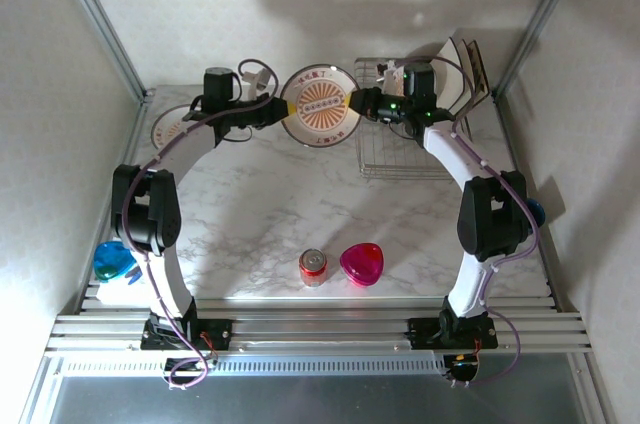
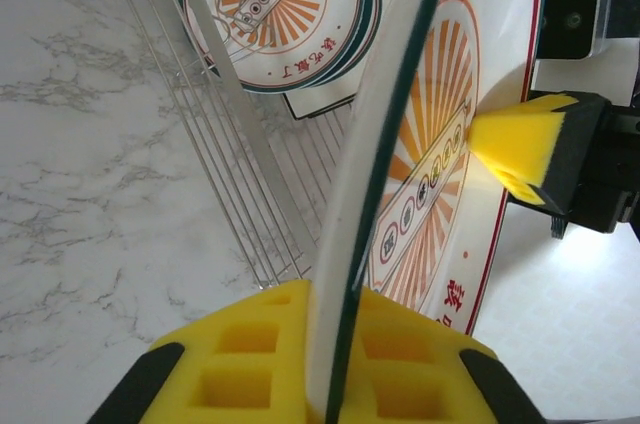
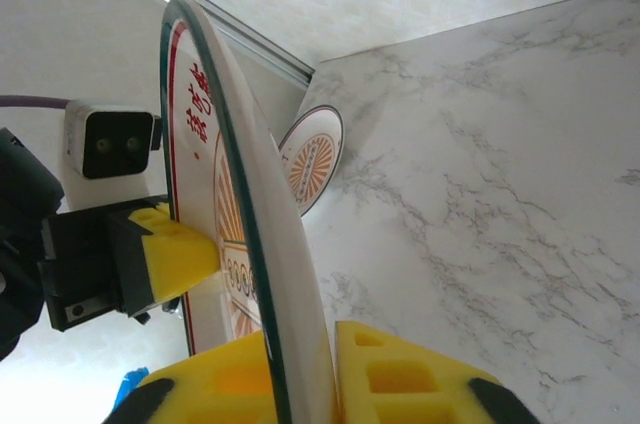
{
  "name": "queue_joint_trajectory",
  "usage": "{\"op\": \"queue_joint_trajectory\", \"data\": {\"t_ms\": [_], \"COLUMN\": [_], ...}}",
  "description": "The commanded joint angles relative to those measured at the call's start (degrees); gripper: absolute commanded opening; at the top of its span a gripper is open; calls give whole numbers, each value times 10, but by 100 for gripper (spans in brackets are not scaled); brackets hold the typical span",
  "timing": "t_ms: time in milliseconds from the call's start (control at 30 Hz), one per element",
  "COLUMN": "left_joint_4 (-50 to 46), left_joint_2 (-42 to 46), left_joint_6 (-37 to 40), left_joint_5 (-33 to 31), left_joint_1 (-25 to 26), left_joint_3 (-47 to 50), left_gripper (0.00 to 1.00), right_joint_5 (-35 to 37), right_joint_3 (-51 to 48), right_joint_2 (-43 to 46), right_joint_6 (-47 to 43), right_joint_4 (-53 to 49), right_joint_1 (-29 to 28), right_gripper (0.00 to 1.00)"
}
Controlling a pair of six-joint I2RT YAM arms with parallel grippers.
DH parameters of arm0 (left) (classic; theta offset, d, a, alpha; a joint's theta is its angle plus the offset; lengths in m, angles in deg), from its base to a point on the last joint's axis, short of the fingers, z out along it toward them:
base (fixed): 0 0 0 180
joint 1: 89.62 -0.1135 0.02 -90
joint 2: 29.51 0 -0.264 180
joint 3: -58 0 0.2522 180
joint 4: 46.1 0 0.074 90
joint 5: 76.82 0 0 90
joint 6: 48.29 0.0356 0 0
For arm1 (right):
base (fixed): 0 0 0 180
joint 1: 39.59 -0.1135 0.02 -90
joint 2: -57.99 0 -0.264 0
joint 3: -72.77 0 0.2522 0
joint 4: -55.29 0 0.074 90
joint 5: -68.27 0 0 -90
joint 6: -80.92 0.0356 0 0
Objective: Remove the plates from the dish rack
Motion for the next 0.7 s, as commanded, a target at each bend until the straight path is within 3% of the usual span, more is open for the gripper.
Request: {"op": "queue_joint_trajectory", "data": {"t_ms": [0, 167, 333, 433, 667], "left_joint_4": [39, 65, 75, 73, 128], "left_joint_2": [-4, -4, -5, -4, 25], "left_joint_6": [14, -10, -22, -24, -84], "left_joint_5": [16, 14, 11, -1, -91], "left_joint_1": [8, 7, 3, -1, -34], "left_joint_3": [-11, -11, -11, -11, 37], "left_gripper": [0, 0, 0, 0, 0], "right_joint_5": [-12, 5, 39, 96, 375], "right_joint_3": [32, 42, 64, 85, 210], "right_joint_2": [-1, 2, 11, 24, 33], "right_joint_6": [8, -11, -48, -81, -221], "right_joint_4": [5, -28, -96, -171, -468], "right_joint_1": [-5, -5, 0, 10, 27], "right_gripper": [45, 98, 99, 99, 99]}}
